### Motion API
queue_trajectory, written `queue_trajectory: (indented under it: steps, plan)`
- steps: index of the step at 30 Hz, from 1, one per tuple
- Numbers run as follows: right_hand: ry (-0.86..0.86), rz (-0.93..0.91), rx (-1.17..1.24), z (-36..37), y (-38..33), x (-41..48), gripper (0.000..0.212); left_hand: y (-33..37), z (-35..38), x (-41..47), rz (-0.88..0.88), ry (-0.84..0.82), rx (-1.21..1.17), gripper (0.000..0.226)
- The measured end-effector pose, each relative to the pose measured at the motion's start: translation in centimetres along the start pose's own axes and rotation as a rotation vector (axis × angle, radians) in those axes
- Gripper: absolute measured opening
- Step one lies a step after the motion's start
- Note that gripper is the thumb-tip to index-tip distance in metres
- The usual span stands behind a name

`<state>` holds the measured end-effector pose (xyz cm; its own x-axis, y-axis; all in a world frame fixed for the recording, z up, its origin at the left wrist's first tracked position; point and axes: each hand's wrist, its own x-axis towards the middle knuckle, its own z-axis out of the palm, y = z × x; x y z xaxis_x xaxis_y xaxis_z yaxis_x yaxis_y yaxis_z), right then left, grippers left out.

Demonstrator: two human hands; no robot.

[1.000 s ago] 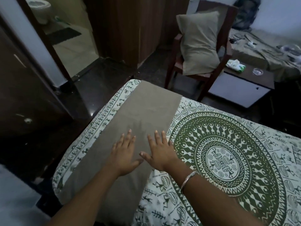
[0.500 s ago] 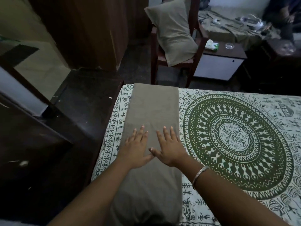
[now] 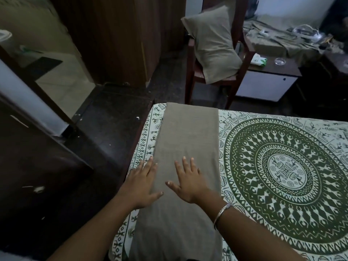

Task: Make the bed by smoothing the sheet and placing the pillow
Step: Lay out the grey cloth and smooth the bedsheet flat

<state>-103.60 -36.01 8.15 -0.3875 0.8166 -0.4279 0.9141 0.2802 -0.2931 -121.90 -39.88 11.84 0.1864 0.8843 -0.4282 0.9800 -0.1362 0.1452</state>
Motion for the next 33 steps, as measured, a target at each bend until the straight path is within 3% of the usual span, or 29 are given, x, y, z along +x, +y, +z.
queue_trajectory:
  steps: [7,12,21,33]
  plan:
    - [-0.022,0.104,-0.014,0.5,-2.5,0.5,0.126,-2.0,1.2,1.2,0.147,-0.040,-0.006,0.091]
    - [0.002,0.238,0.018,0.8,-7.0,1.2,0.084,-6.4,0.3,1.5,0.263,-0.057,0.050,0.091]
    - [0.062,0.371,0.099,1.3,-13.5,1.1,0.082,-12.6,-2.2,0.6,0.401,-0.068,0.113,0.089]
    - [0.061,0.296,0.063,1.4,-11.6,3.1,0.083,-12.4,-1.9,0.7,0.354,-0.084,0.133,0.090]
